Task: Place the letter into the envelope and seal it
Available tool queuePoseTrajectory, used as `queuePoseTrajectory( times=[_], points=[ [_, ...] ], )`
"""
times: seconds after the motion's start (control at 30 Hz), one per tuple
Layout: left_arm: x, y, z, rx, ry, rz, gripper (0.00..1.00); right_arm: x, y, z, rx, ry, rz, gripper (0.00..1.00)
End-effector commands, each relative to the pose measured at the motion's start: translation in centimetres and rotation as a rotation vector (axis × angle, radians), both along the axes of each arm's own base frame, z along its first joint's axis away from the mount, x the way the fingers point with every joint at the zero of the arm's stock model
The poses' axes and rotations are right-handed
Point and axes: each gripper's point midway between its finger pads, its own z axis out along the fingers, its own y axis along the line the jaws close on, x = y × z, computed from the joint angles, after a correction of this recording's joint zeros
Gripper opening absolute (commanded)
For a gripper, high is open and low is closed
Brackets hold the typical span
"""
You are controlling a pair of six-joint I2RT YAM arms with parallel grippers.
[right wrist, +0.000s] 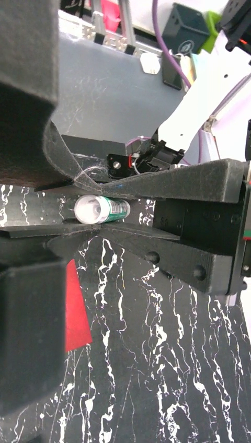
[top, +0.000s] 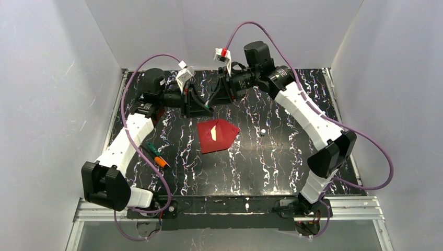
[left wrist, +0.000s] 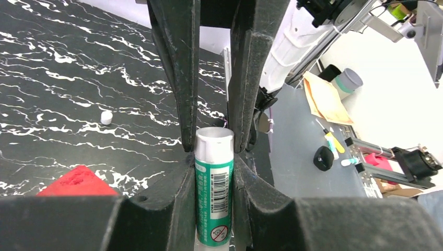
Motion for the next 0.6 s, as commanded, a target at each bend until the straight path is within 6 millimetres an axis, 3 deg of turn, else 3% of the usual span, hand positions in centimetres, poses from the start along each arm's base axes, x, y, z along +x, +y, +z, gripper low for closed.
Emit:
queuePoseTrajectory(
  times=[0.0,0.13,0.2,0.23,0.27,0.37,0.4,0.47,0.57],
  points=[
    [-3.2,-0.1,0.3,-0.016,0.114,-0.146,0.0,1.2,-0.3,3.1,0.057,-0.242,0.037,0.01],
    [-4.0,-0.2,1.0,-0.025,0.132,-0.216,0.0,1.1,-0.7,2.5,0.022,-0.258,0.029,0.01],
    [-3.4,-0.4,0.9,-0.021,0.1,-0.17,0.0,2.4,-0.6,2.8,0.014,-0.225,-0.075,0.39],
    [-3.0,-0.5,0.8,-0.018,0.077,-0.138,0.0,2.9,-0.5,3.9,0.042,-0.193,-0.136,0.58],
    [-2.2,-0.7,0.4,-0.005,0.062,-0.078,0.0,3.2,-0.5,5.0,0.07,-0.164,-0.194,0.66],
    [1.4,-0.8,-0.7,0.043,-0.009,0.127,0.0,4.4,-0.7,7.0,0.156,-0.023,-0.373,0.74],
    [2.5,-0.8,-0.9,0.047,-0.023,0.184,0.0,5.6,-1.0,7.1,0.184,0.035,-0.475,0.74],
    [4.5,-0.4,-1.0,0.071,-0.07,0.307,0.0,7.7,-2.0,6.6,0.233,0.2,-0.689,0.72],
    [6.6,0.3,-0.6,0.085,-0.122,0.438,0.0,8.9,-2.7,4.9,0.279,0.376,-0.869,0.72]
  ],
)
